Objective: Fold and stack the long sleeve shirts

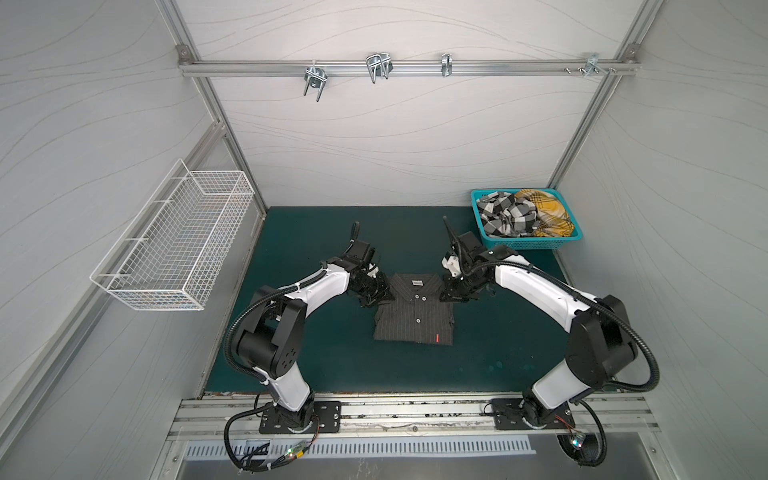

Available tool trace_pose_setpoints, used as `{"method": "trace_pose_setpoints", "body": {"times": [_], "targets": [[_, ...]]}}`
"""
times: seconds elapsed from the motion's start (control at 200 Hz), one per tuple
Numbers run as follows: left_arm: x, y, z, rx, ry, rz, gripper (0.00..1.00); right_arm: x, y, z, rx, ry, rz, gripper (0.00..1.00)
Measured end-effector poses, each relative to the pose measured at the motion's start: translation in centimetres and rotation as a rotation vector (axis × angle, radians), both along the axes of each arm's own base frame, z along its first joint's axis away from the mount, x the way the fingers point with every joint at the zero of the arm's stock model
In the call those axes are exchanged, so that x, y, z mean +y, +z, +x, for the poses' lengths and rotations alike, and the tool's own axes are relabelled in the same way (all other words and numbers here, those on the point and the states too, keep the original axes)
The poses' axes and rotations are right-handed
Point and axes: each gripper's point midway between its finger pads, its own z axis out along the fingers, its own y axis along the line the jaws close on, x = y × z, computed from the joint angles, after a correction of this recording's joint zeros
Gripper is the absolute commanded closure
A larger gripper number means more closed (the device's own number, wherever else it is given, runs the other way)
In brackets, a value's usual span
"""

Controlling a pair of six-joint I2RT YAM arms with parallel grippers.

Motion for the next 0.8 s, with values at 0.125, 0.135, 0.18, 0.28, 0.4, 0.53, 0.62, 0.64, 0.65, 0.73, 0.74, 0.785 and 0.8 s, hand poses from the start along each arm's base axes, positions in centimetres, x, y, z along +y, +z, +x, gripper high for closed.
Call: {"method": "trace_pose_setpoints", "body": {"times": [0.125, 0.135, 0.18, 0.28, 0.4, 0.53, 0.62, 0.64, 0.65, 0.73, 0.74, 0.785, 0.8], "targets": [[-0.1, 0.3, 0.1, -0.006, -0.002, -0.004, 0.84, -0.7, -3.1, -2.4, 0.093, -0.003, -0.042, 0.86], [-0.1, 0.2, 0.0, -0.005, -0.003, -0.003, 0.84, -0.8, -3.3, -2.6, 0.1, -0.005, -0.045, 0.86], [-0.1, -0.2, -0.2, 0.0, -0.005, -0.001, 0.85, -1.1, -4.3, -3.1, 0.126, -0.011, -0.059, 0.87], [-0.1, -2.1, -1.3, 0.042, -0.011, 0.006, 0.87, -1.7, -6.2, -4.1, 0.171, -0.021, -0.083, 0.88], [0.7, -5.6, -3.3, 0.133, -0.003, 0.035, 0.87, -2.3, -8.4, -4.6, 0.211, -0.029, -0.111, 0.9], [0.7, -6.4, -3.9, 0.162, -0.007, 0.031, 0.85, -2.7, -9.1, -4.4, 0.228, -0.042, -0.118, 0.9], [0.6, -6.0, -3.7, 0.156, -0.012, 0.028, 0.78, -2.6, -8.2, -3.7, 0.212, -0.044, -0.113, 0.88], [0.6, -5.9, -3.6, 0.153, -0.015, 0.03, 0.77, -2.4, -7.7, -3.4, 0.202, -0.041, -0.111, 0.88], [0.6, -5.8, -3.5, 0.153, -0.015, 0.032, 0.76, -2.4, -7.4, -3.2, 0.196, -0.041, -0.109, 0.87], [0.3, -4.4, -2.5, 0.125, -0.025, 0.039, 0.74, -1.5, -4.9, -1.4, 0.129, -0.034, -0.078, 0.85], [0.2, -4.2, -2.2, 0.118, -0.027, 0.039, 0.74, -1.4, -4.5, -1.2, 0.119, -0.033, -0.073, 0.85], [-0.2, -2.7, -1.0, 0.081, -0.034, 0.033, 0.76, -0.7, -2.6, 0.1, 0.069, -0.03, -0.044, 0.85], [-0.3, -2.2, -0.6, 0.064, -0.036, 0.031, 0.76, -0.5, -2.1, 0.4, 0.055, -0.029, -0.035, 0.85]]}}
